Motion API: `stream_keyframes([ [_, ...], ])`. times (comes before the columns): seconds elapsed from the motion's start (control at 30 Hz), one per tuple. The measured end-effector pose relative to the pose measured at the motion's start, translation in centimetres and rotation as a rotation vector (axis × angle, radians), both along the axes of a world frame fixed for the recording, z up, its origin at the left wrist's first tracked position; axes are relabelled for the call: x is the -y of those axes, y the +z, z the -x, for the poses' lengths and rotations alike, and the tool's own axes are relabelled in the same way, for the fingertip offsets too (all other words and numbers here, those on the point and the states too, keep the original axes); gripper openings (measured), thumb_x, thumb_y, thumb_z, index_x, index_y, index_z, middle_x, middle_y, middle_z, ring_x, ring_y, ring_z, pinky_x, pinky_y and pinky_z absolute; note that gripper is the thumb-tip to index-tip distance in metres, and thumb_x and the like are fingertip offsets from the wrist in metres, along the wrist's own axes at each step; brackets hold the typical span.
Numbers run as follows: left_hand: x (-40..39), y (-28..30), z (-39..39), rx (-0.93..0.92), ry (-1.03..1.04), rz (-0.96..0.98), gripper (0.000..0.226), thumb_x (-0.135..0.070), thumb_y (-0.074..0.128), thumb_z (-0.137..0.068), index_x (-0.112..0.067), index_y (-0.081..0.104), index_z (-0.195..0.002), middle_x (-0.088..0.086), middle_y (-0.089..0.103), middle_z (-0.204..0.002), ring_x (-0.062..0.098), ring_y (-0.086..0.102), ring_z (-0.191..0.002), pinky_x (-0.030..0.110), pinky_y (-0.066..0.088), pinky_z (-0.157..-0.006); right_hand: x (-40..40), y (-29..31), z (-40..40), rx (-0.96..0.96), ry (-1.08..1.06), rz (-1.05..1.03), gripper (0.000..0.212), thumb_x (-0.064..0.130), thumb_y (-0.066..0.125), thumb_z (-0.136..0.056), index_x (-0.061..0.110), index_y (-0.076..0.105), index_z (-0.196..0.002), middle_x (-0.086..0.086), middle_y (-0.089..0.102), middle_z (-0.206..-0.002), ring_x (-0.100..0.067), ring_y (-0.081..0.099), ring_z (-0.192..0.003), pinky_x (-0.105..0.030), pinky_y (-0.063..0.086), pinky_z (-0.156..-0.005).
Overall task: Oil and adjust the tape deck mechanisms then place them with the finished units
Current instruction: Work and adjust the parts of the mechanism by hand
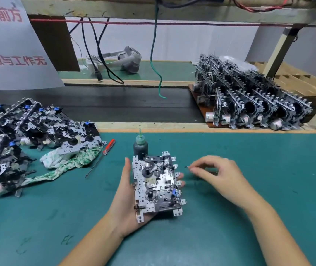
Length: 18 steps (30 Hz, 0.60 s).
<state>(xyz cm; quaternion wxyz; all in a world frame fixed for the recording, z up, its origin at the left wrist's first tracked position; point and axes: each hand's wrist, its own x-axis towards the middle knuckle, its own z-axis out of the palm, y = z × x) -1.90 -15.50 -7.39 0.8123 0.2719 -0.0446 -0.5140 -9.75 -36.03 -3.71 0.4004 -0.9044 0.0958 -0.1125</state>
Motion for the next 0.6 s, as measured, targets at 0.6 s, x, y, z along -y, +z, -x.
stream_keyframes([
  [0.6, 0.3, -0.5, 0.1, -0.068, -0.016, -0.111, 0.078, -0.065, 0.033, -0.089, 0.000, 0.067, -0.115, 0.026, 0.059, -0.125, 0.036, 0.061, -0.110, 0.047, 0.048, -0.096, -1.7, 0.6, 1.3, -0.455, 0.283, -0.649, 0.033, 0.036, 0.045, -0.094, 0.017, 0.057, -0.069, 0.002, 0.038, -0.046, -0.003, 0.030, -0.039, -0.014, 0.022, -0.039],
])
